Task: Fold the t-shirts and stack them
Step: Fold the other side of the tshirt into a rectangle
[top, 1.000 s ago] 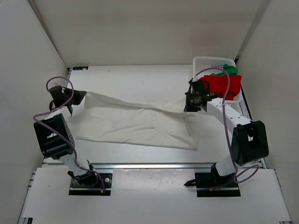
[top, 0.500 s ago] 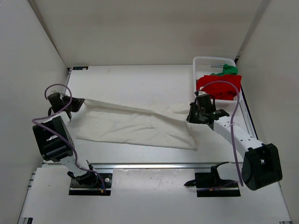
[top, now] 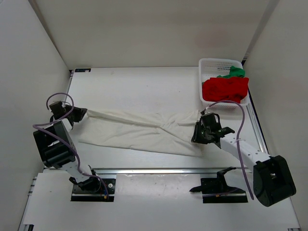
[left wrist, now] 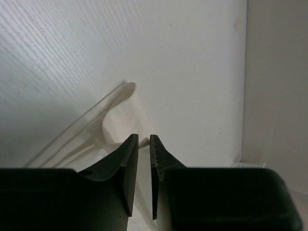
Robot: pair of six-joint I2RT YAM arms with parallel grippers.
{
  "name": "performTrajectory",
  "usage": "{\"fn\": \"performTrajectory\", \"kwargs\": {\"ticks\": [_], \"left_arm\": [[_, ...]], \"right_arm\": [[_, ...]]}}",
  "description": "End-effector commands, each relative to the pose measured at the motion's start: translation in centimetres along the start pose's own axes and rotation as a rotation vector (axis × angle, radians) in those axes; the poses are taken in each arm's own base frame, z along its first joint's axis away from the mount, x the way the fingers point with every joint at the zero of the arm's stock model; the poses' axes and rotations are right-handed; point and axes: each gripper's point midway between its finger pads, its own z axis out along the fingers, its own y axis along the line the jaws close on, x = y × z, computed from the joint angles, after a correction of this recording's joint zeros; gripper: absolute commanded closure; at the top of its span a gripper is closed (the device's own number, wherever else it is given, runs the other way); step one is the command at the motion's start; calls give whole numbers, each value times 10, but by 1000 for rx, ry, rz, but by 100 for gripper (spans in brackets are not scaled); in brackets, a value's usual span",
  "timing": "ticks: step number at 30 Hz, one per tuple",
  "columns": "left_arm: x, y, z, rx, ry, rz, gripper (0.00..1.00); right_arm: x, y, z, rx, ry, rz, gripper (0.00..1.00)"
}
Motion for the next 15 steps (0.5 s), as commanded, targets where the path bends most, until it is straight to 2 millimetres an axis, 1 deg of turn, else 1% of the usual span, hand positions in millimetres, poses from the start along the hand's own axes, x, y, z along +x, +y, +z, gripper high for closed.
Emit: {"fn": "performTrajectory", "kwargs": {"ticks": [1,2,3,4,5,6,7,8,9,10,11,12,13,14,15], "left_arm": [[-27,-31,-24,109,-109,-7,72],[-29,-36,-31,121,-136,2,72],[-33,-46,-40,136,-170,17,74],[-35,-57,-48,158,-191,39,75],[-37,-59,-51,153,-211,45,75],[-31,-64,-54,168,-214,58,76],[-31,-68,-58,172,-233,65,77],[-28,-69,-60,170,-237,76,79],[-22,-73,-61,173,-246,103,80],[-10,-75,-58,163,-235,146,80],[2,-79,-56,164,-209,166,80],[9,-78,-53,161,-198,176,80],[23,-82,-49,170,-173,198,80],[41,-85,-44,182,-125,219,81],[47,-87,-42,189,-109,214,80]], "right_arm": [[-46,21,-18,-31,-149,-21,77],[-56,25,-24,-24,-178,-40,76],[-68,30,-29,-28,-207,-43,75],[-67,35,-27,-33,-199,-58,75],[-77,42,-30,-44,-221,-71,76],[-81,47,-28,-47,-223,-87,78],[-80,52,-24,-59,-213,-105,80],[-83,59,-22,-76,-214,-118,86],[-91,66,-16,-94,-218,-135,95],[-96,74,-10,-119,-207,-151,99],[-93,75,2,-115,-180,-156,100],[-105,83,5,-135,-209,-171,100],[-111,89,12,-153,-207,-173,96],[-111,96,22,-177,-190,-190,88],[-122,101,23,-183,-204,-198,85]]}}
